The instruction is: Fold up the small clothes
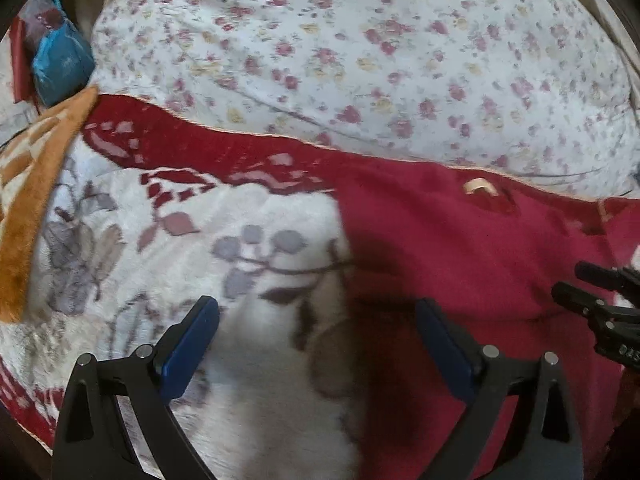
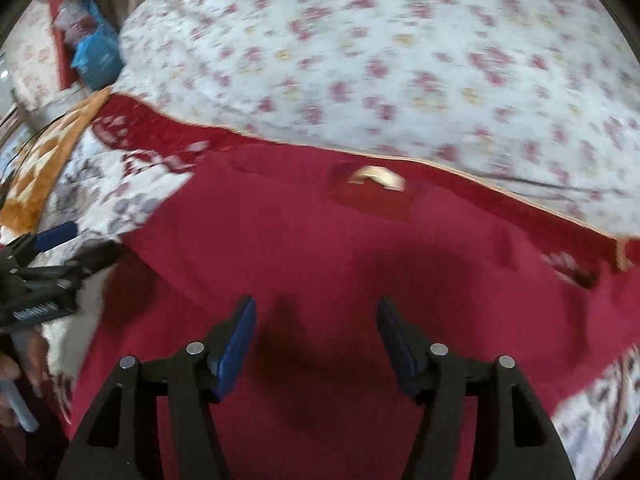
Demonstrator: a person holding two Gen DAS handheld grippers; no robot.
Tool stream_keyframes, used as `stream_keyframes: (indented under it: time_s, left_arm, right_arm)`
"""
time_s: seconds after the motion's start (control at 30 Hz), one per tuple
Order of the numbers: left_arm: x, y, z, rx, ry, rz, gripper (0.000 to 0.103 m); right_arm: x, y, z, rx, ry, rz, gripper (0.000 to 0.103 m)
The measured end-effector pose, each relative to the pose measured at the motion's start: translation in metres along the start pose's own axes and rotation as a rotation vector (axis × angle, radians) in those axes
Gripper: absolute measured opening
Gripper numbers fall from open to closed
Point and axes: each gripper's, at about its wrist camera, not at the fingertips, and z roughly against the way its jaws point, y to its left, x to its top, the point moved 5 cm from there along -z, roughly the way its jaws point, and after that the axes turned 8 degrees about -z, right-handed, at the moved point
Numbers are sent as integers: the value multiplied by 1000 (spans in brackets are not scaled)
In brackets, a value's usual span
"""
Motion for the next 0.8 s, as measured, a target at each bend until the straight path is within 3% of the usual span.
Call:
stream_keyframes:
  time_s: [0.17,0.27,0.33,0.53,0.63,0.8]
  left_arm:
    - [23,-33,6,-51,-20,-26,99]
    - [28,-46,-6,-67,-11,-18,99]
    - [25,-53,-19,-56,4,-34,99]
    - [8,-57,-52,-43,75,-65,99]
    - [10,-54,-52,-55,75,-55,99]
    - [8,-55,-51,-47,68,-63,99]
  right_arm:
    - [3,-64,15,-110,-43,-122,72]
    - [-4,-93,3,-158,-3,-168,73]
    - [-12,-106,-10,-144,39,-193,73]
    - [-3,-126,19,-79,-15,-203,74]
    - [8,-172,48,-147,-93,-281,75]
    - [13,-290,75,-293,-147,-504,75]
